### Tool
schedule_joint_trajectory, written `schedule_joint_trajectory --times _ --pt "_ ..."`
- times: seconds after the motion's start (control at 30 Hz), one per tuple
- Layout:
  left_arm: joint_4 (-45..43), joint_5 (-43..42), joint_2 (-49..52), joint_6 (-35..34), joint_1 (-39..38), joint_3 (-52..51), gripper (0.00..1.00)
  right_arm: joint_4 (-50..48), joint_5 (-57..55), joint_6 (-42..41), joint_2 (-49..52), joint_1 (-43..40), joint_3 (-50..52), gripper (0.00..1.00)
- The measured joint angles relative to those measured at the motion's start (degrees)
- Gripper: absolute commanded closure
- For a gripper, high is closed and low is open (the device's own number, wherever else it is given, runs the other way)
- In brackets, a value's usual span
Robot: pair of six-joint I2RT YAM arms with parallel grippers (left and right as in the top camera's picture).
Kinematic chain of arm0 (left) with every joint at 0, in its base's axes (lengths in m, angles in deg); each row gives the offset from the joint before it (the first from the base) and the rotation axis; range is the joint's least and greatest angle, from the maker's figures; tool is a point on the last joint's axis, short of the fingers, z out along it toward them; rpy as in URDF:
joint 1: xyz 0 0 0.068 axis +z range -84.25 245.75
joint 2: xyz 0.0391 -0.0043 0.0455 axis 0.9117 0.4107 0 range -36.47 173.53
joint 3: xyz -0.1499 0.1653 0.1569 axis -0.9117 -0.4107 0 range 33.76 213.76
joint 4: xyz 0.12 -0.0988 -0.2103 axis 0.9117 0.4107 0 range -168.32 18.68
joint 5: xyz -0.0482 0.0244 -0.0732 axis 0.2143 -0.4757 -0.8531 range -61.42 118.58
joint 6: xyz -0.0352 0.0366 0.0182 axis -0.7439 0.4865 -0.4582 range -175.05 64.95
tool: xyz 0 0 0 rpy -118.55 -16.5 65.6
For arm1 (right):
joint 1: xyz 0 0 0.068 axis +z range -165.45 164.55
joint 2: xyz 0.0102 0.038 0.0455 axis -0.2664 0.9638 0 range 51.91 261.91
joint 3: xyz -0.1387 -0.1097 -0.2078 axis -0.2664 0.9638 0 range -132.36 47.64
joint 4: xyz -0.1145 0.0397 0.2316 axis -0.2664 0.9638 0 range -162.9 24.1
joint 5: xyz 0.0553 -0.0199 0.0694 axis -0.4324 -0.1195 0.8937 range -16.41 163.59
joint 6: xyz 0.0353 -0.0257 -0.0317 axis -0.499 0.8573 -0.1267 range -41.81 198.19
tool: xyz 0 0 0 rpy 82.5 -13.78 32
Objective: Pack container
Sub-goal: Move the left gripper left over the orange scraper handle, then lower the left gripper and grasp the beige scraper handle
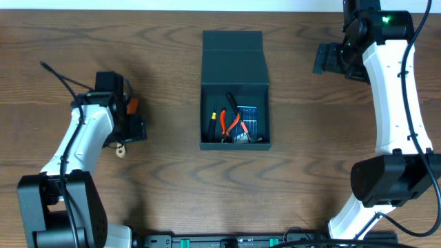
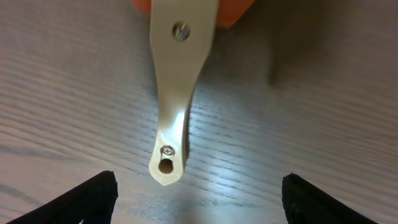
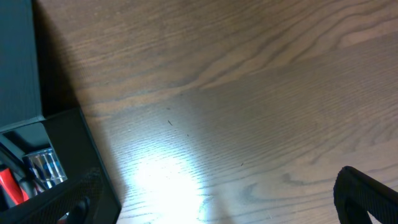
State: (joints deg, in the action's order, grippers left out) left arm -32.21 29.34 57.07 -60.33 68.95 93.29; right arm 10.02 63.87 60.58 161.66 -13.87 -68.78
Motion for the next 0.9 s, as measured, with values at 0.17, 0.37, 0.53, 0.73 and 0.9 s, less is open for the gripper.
schedule_joint_trajectory --times 0.17,0.37,0.53,0.73,0.9 --pt "-3.4 -0.4 0.0 0.0 1.6 -2.0 0.18 0.0 0.0 0.0 0.0 0.0 0.0 0.01" --pt "-6.5 -2.6 0.5 0.0 2.4 -2.0 0.18 0.0 0.0 0.0 0.0 0.0 0.0 0.01" --pt "-8.3 -4.0 4.4 0.0 2.4 -2.0 0.18 0.0 0.0 0.0 0.0 0.0 0.0 0.01" --pt "-10.8 -4.5 8.8 0.0 2.4 -2.0 0.18 0.0 0.0 0.0 0.0 0.0 0.0 0.01" --pt "-12.9 -4.5 8.9 0.0 2.4 -2.0 0.18 0.0 0.0 0.0 0.0 0.0 0.0 0.01"
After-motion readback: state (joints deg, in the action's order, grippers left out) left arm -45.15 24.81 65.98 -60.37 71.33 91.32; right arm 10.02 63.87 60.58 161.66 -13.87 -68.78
